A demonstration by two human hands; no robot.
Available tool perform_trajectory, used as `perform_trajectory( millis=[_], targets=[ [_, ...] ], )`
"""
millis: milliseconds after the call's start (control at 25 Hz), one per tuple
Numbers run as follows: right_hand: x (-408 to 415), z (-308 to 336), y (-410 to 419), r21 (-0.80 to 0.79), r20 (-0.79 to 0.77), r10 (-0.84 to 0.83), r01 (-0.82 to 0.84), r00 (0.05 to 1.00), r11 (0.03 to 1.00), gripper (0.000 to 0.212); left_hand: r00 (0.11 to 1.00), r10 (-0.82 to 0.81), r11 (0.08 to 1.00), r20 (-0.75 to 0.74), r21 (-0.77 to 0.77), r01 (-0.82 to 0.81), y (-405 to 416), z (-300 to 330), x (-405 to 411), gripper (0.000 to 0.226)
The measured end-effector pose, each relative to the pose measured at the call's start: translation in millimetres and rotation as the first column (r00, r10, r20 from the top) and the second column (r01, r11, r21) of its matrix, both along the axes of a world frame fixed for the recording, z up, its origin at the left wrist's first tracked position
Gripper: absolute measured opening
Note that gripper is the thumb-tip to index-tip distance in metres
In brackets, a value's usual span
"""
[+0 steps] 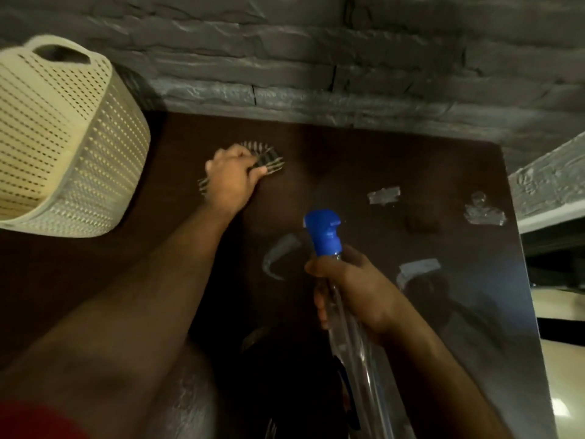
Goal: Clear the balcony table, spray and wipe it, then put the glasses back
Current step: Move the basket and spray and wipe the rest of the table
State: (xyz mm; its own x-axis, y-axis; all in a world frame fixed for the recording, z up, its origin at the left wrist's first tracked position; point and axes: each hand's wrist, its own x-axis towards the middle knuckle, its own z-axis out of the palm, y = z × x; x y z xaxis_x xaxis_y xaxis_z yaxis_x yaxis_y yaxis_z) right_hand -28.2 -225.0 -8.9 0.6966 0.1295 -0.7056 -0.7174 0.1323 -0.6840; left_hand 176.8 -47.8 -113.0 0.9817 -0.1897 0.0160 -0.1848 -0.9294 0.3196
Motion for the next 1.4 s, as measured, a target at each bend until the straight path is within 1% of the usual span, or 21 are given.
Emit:
perform_trajectory(
  millis=[40,80,160,200,240,280,320,360,400,480,560,600,640,720,800,840,960,1120,1280,1320,1400],
  targets=[
    [0,-1,-2,0.002,0.006,-0.004,0.004,1.0,1.0,0.03,1.0,0.002,1.0,-0.015,0.004,-0.002,-19,2,4,0.032],
    [-1,-2,-4,0.011,0.017,-0.017,0.017,1.0,1.0,0.029,0.995,-0.093,0.996,-0.025,0.004,0.093,-35,4,-7,0.032],
    [-5,-2,-5,0.042,0.02,-0.022,0.022,1.0,0.999,0.029,0.919,-0.394,0.919,-0.028,-0.011,0.394,-37,-3,-54,0.039],
    [-9,0,-6,0.058,0.019,-0.014,0.013,1.0,0.998,0.031,0.88,-0.475,0.879,-0.002,-0.029,0.475,-19,-10,-68,0.044],
    [-14,0,-8,0.074,0.02,-0.003,0.002,1.0,0.997,0.035,0.895,-0.444,0.895,0.033,-0.029,0.445,0,-9,-64,0.044],
    [-19,-1,-10,0.083,0.025,0.004,-0.006,1.0,0.996,0.04,0.946,-0.319,0.947,0.049,-0.024,0.321,13,-7,-43,0.041],
    [-22,-3,-10,0.09,0.028,0.006,-0.008,1.0,0.996,0.043,0.991,-0.124,0.992,0.043,0.001,0.124,19,-4,-16,0.037],
    [-24,-4,-11,0.088,0.031,0.006,-0.008,1.0,0.996,0.044,1.0,0.031,0.999,0.0,0.017,-0.031,14,2,7,0.034],
    [-25,-6,-13,0.082,0.03,0.003,-0.005,1.0,0.997,0.044,0.997,0.073,0.997,-0.011,0.032,-0.072,-3,6,17,0.032],
    [-26,-5,-17,0.082,0.018,-0.003,0.002,1.0,0.997,0.042,0.991,-0.129,0.991,-0.029,0.018,0.13,-47,3,-10,0.03],
    [-30,-3,-19,0.105,-0.01,0.01,-0.009,1.0,0.994,0.036,0.888,-0.458,0.889,-0.045,-0.035,0.457,-53,-8,-71,0.031],
    [-33,-2,-20,0.111,-0.023,0.015,-0.013,1.0,0.994,0.031,0.858,-0.513,0.858,-0.02,-0.049,0.512,-38,-9,-81,0.033],
    [-36,0,-20,0.112,-0.029,0.012,-0.009,1.0,0.994,0.027,0.884,-0.467,0.882,0.012,-0.06,0.467,-22,-7,-70,0.035],
    [-41,-4,-20,0.112,-0.002,0.005,-0.004,1.0,0.994,0.022,0.985,-0.169,0.985,0.016,-0.035,0.17,-6,-4,-16,0.035],
    [-43,-7,-21,0.105,0.008,-0.013,0.012,1.0,0.994,0.021,0.999,-0.038,0.999,0.01,-0.016,0.039,-16,-3,17,0.035],
    [-43,-7,-22,0.098,0.007,-0.022,0.021,1.0,0.995,0.021,0.998,-0.063,0.998,0.019,-0.009,0.064,-29,-6,17,0.036],
    [-45,-1,-16,0.112,-0.026,0.002,0.001,1.0,0.994,0.024,0.962,-0.274,0.96,0.014,-0.059,0.274,-41,-8,-19,0.035],
    [-53,8,-1,0.129,-0.07,0.035,-0.026,0.997,0.991,0.027,0.966,-0.257,0.965,-0.006,-0.055,0.256,-30,-5,-36,0.035],
    [-59,14,-5,0.078,-0.028,0.037,-0.035,0.999,0.996,0.027,0.959,-0.282,0.957,-0.039,-0.088,0.278,-32,-1,-74,0.035],
    [-59,16,-8,0.064,-0.011,0.04,-0.039,0.999,0.997,0.03,0.95,-0.307,0.948,-0.05,-0.108,0.301,-29,1,-91,0.035],
    [-60,18,-17,0.055,0.028,0.038,-0.04,0.999,0.998,0.038,0.889,-0.454,0.888,-0.054,-0.107,0.447,-13,6,-141,0.036]
  ],
)
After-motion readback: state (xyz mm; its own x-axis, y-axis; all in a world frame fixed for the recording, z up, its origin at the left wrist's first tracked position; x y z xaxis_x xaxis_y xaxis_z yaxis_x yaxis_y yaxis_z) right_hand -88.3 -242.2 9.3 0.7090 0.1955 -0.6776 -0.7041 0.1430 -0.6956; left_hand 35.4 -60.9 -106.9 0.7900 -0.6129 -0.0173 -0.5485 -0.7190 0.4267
